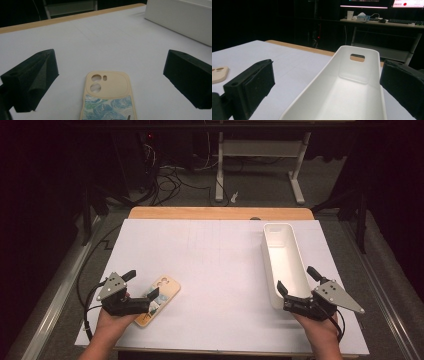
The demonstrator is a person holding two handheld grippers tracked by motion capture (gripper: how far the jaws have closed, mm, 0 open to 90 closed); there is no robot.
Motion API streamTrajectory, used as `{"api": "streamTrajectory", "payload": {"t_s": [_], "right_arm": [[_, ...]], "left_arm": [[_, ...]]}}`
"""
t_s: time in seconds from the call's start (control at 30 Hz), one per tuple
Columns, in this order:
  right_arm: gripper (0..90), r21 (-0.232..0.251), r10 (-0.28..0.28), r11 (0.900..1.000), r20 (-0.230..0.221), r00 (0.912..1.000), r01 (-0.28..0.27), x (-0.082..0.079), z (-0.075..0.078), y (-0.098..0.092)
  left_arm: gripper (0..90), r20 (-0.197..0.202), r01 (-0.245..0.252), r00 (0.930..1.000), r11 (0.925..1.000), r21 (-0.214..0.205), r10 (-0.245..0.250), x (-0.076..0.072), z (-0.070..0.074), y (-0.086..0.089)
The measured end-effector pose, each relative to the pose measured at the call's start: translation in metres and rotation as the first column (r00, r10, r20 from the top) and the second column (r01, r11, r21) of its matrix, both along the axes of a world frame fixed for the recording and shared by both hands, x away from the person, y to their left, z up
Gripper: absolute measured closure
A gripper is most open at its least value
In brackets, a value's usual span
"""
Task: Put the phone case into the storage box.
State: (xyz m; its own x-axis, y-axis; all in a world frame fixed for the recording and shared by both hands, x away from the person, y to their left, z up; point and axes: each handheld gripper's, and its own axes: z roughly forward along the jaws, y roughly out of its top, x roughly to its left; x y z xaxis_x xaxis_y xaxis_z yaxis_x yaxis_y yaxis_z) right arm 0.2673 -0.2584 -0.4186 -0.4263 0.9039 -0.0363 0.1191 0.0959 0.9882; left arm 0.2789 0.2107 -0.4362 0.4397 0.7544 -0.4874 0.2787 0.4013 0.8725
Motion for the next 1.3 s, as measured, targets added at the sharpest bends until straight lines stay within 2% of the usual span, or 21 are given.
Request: {"api": "streamTrajectory", "payload": {"t_s": [0.17, 0.27, 0.4, 0.57, 0.67, 1.3], "right_arm": [[0.3, -0.005, 0.008, 1.0, -0.004, 1.0, -0.009, 0.0039, -0.002, 0.0014], [0.3, 0.006, 0.01, 0.9999, -0.001, 0.9999, -0.01, 0.0043, -0.0019, 0.0004], [0.3, 0.01, 0.009, 0.9999, 0.0, 1.0, -0.009, 0.005, -0.0018, -0.0017], [0.3, 0.003, 0.008, 1.0, -0.005, 1.0, -0.008, 0.0026, -0.0036, -0.0027], [0.3, 0.022, 0.001, 0.9998, -0.002, 1.0, -0.001, 0.0027, -0.0022, -0.0038], [0.3, 0.005, 0.008, 1.0, -0.004, 1.0, -0.008, 0.0037, -0.0041, -0.0014]], "left_arm": [[0.7, -0.003, -0.002, 1.0, 1.0, -0.004, 0.002, -0.0002, 0.0004, 0.0001], [0.7, -0.006, -0.011, 0.9999, 0.9997, -0.022, 0.011, 0.0006, 0.0016, 0.0008], [0.7, -0.007, -0.005, 1.0, 1.0, -0.006, 0.005, 0.0001, -0.0002, 0.0005], [0.7, -0.004, 0.007, 1.0, 1.0, -0.003, -0.008, -0.0023, -0.0005, -0.0007], [0.8, -0.001, 0.005, 1.0, 0.9999, -0.012, -0.005, -0.0025, 0.0008, 0.0016], [0.8, -0.004, 0.003, 1.0, 0.9996, -0.03, -0.003, 0.0, 0.0027, 0.0058]]}}
